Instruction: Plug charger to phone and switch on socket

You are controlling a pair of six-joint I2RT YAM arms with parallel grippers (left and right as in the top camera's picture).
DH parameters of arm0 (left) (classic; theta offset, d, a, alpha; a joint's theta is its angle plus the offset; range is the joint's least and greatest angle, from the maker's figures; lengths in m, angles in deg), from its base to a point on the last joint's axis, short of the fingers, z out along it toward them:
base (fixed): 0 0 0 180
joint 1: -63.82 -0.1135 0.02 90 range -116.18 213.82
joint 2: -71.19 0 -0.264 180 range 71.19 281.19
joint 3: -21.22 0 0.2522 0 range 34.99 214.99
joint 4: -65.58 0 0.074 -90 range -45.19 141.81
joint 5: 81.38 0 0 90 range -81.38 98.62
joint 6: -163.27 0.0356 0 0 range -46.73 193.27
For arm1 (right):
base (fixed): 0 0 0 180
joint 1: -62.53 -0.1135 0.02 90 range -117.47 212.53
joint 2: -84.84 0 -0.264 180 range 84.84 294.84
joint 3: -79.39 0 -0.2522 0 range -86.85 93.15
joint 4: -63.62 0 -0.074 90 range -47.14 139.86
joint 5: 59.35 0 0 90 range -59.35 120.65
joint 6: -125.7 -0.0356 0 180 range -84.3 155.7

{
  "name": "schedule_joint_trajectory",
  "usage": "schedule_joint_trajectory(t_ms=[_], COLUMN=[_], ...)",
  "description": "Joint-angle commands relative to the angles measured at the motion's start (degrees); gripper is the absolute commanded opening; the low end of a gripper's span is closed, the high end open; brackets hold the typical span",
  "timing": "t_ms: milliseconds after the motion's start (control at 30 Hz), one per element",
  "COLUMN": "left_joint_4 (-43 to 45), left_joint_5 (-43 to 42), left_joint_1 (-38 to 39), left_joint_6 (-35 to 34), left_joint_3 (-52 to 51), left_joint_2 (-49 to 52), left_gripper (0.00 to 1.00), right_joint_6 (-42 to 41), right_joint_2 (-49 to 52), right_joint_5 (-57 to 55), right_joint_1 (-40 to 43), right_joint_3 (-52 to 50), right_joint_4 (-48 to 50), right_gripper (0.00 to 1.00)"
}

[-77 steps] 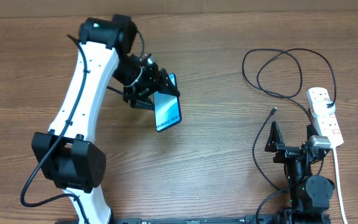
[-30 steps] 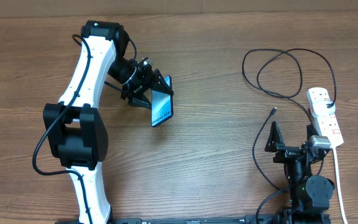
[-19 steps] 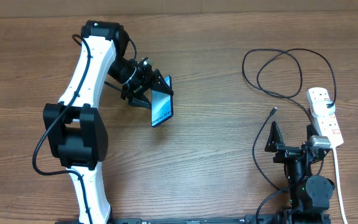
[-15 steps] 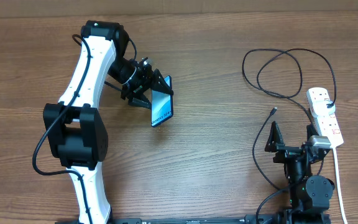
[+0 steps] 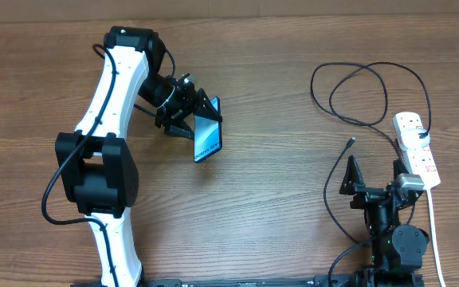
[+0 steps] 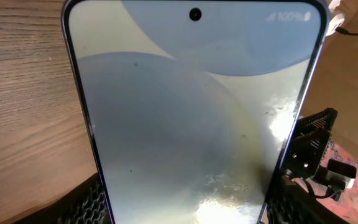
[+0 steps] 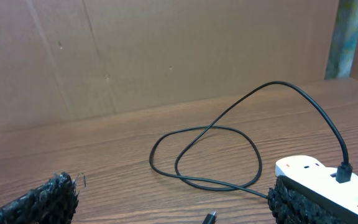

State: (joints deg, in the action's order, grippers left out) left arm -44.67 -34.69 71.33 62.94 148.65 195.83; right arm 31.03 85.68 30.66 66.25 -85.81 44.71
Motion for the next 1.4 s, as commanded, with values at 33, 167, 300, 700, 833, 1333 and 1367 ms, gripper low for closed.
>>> schedule_joint_trajectory(t_ms=[33,167,300,700,833,1333,1367], left_joint_4=[-0.4,-0.4,-0.4,-0.4,-0.4,1.5,1.9], left_joint_5=[-2.6,-2.6,-2.6,-1.9,-1.2,14.8,16.8], left_joint_1=[0.4,0.4,0.4,0.4,0.4,0.4,0.4], left_joint_6=[-0.2,-0.2,-0.2,0.0,0.1,2.0,2.0], left_joint_3=[1.2,1.2,1.2,1.2,1.2,1.2,1.2], left_joint_2=[0.2,0.2,0.2,0.2,0.2,0.2,0.2], left_gripper=[0.43,0.43,0.43,0.43,0.43,0.43,0.43], right_joint_6=[0.2,0.2,0.2,0.2,0.2,0.2,0.2], right_joint_2=[-0.7,-0.7,-0.7,-0.7,-0.7,-0.7,-0.7], right_joint_5=[0.1,0.1,0.1,0.1,0.1,0.1,0.1], right_joint_1=[0.1,0.1,0.1,0.1,0.1,0.1,0.1], right_joint_3=[-0.6,-0.6,-0.6,-0.6,-0.6,-0.6,-0.6], right_joint_4=[0.3,0.3,0.3,0.3,0.3,0.3,0.3], right_gripper=[1.00,1.00,1.00,1.00,1.00,1.00,1.00])
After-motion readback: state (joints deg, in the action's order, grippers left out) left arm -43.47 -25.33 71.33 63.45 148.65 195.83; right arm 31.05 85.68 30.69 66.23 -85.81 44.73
